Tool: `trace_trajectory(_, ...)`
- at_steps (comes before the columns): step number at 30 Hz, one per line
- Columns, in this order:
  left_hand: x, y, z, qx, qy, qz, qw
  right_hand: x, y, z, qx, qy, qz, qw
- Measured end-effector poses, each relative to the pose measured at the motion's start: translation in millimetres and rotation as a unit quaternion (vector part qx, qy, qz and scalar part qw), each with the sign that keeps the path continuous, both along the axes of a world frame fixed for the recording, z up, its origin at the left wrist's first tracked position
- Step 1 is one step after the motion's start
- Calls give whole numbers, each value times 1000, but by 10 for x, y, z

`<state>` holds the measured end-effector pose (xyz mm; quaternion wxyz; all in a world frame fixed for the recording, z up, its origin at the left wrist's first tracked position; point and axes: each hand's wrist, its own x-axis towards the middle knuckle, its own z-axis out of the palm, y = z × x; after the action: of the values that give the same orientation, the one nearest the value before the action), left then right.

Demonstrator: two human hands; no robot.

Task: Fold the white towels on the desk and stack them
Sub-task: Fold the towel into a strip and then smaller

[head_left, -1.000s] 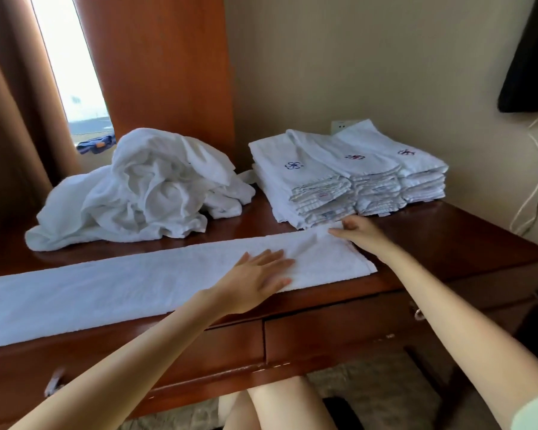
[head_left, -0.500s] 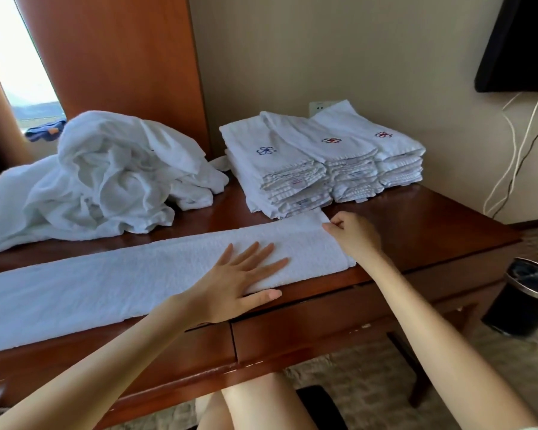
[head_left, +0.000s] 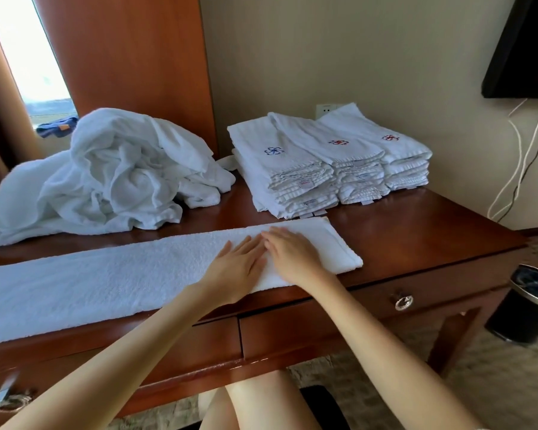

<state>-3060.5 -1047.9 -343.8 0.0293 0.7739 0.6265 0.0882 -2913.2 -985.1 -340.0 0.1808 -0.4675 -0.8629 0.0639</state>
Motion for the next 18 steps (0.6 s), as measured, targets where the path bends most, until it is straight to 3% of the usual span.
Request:
trace_trajectory(7,-1107,-272,23,-28,2,125,992,133,130,-3,-91,-95,-32,991)
trace_trajectory(14,-2425,-1090,115,-48,19,285,957,-254,-1,107,-27,-174,-105,979)
trace_trajectory(18,-2784,-1414,178,-52,16,306,950,-1378,-405,239,-1,-134,42,990)
